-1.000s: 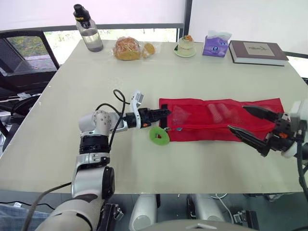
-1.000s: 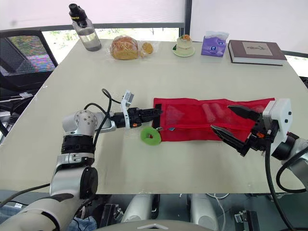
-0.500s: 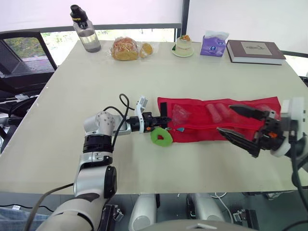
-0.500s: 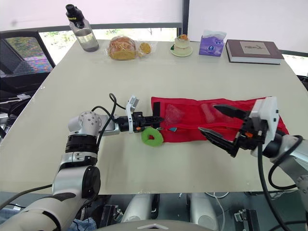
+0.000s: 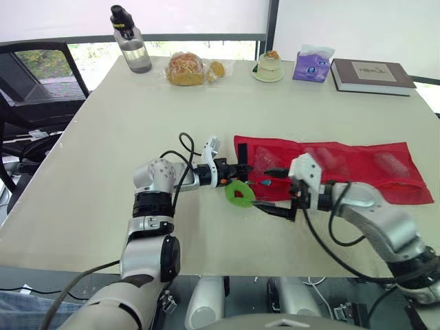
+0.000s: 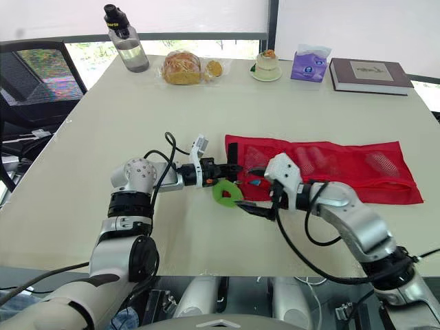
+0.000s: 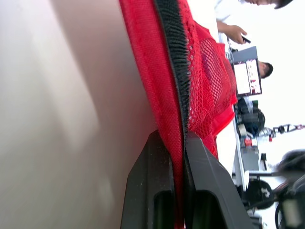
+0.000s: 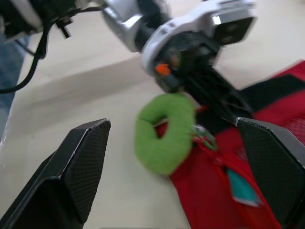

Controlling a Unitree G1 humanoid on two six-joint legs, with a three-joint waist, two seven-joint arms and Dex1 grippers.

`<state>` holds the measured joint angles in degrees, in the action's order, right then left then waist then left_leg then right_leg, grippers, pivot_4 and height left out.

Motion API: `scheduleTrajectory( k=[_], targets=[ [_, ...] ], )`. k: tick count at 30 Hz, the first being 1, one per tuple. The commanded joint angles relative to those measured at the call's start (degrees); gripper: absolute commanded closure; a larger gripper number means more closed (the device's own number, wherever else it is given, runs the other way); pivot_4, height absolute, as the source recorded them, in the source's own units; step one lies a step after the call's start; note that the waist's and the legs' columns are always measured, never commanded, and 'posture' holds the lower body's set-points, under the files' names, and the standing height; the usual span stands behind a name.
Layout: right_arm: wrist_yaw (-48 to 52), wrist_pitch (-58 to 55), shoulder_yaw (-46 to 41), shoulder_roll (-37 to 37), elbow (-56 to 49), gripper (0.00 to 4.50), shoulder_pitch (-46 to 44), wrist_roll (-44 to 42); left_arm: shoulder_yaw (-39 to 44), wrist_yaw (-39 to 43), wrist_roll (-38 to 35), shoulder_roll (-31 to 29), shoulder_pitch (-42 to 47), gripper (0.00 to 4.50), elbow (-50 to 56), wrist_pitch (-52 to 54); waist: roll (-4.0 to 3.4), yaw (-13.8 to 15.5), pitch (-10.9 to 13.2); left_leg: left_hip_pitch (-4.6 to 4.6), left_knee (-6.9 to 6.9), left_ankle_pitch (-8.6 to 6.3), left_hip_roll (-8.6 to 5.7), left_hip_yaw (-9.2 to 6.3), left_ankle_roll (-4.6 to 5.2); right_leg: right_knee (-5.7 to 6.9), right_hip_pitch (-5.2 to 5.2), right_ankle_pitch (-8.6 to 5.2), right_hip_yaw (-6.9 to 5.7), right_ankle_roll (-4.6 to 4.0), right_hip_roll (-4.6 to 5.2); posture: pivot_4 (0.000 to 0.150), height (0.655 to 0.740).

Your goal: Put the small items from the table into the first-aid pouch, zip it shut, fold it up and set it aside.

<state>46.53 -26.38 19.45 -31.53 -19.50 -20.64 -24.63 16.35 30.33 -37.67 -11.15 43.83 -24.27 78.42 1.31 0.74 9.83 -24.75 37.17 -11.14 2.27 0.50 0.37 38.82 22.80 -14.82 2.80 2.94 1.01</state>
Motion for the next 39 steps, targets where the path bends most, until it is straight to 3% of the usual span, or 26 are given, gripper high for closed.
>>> scheduleTrajectory(
  k=[1,10,15,18,19,20,26,39],
  targets=[
    [3.7,4.4,2.7,1.8,2.1,0.0,-1.8,3.1,1.0,-2.0,-0.8,2.3,-0.4,4.37,-1.0,1.7,0.0,0.1,0.0,0.0,0.02,0.0,0.0,-0.08,0.0,0.0,-0.04,-0.03,-0.1,0.05,0.0,0.15,0.74],
    [4.1,7.4,10.2,4.9,12.2,0.0,-5.7,16.8,3.8,-4.6,-1.9,3.6,-0.1,4.37,-0.8,4.0,0.0,-0.1,0.0,0.01,0.03,0.0,0.0,-0.19,-0.01,0.01,-0.07,0.02,-0.18,-0.04,-0.01,0.15,0.74],
    [0.4,-5.1,10.5,5.3,11.1,0.0,-5.7,20.0,3.6,-3.9,-2.3,3.4,-0.3,4.37,-0.2,5.6,-0.01,-0.1,0.0,0.0,0.02,0.0,0.0,-0.21,-0.02,-0.01,-0.09,0.03,-0.21,-0.07,0.01,0.15,0.74],
    [1.4,-6.4,11.7,3.9,9.7,0.74,-5.4,21.4,3.8,-3.8,-2.1,3.2,0.1,4.5,-1.0,5.3,-0.01,-0.1,0.0,0.01,0.01,0.0,0.0,-0.25,-0.02,-0.01,-0.1,0.03,-0.25,-0.07,0.01,0.15,0.74],
    [1.6,-6.5,11.8,3.7,9.4,1.45,-5.2,21.6,3.8,-3.8,-2.1,3.1,0.2,4.5,-1.2,5.3,-0.01,-0.1,0.0,0.01,0.02,0.0,-0.02,-0.26,-0.02,-0.02,-0.13,0.03,-0.27,-0.07,0.02,0.15,0.74],
    [1.5,-6.8,11.5,3.7,9.1,1.72,-4.9,21.6,3.9,-3.7,-2.1,3.0,0.4,4.5,-1.5,5.2,-0.01,-0.1,0.0,0.01,0.02,0.0,-0.02,-0.27,-0.02,-0.02,-0.13,0.03,-0.27,-0.07,0.02,0.15,0.74],
    [1.1,-8.3,8.1,2.9,5.7,4.33,-2.5,19.9,3.3,-3.1,-1.7,2.1,0.9,4.5,-2.5,4.4,-0.01,0.0,0.0,0.01,0.01,0.0,-0.03,-0.33,-0.03,-0.08,-0.19,0.02,-0.32,-0.07,0.03,0.15,0.74],
    [-6.2,-21.1,-16.8,8.0,-8.1,4.45,8.2,0.5,-2.8,2.3,-0.9,-2.7,-1.4,4.5,-0.6,2.1,-0.01,-0.9,0.0,0.0,-0.04,0.0,-0.02,-0.45,-0.03,-0.09,-0.19,0.01,-0.36,-0.1,0.03,0.15,0.74]
  ],
)
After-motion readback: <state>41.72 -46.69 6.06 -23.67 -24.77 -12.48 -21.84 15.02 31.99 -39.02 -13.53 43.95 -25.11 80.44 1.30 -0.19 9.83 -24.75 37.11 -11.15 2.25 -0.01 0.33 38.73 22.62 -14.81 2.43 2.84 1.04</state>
